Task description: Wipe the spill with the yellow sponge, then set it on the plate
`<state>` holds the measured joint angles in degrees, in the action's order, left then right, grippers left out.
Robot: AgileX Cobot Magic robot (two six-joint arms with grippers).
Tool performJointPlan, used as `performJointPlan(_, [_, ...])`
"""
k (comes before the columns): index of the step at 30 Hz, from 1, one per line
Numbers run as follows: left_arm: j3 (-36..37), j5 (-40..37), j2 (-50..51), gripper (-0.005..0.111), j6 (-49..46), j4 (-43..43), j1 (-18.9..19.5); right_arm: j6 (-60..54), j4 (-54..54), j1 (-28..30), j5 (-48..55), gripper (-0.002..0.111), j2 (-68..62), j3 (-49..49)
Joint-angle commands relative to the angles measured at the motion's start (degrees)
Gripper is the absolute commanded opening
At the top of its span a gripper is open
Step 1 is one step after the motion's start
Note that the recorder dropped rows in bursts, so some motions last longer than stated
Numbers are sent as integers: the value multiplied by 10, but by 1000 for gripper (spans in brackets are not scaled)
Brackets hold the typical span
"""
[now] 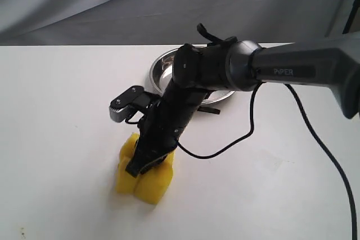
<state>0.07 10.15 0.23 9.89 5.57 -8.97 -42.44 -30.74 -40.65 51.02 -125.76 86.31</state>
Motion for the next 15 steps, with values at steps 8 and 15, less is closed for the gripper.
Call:
performJointPlan(8, [-1, 4, -2, 0, 1, -3, -3, -122, -106, -149, -154, 0, -18, -15])
performJointPlan(15, [-1, 4, -2, 0, 1, -3, -3, -105, -107, -103, -327, 0, -18, -15])
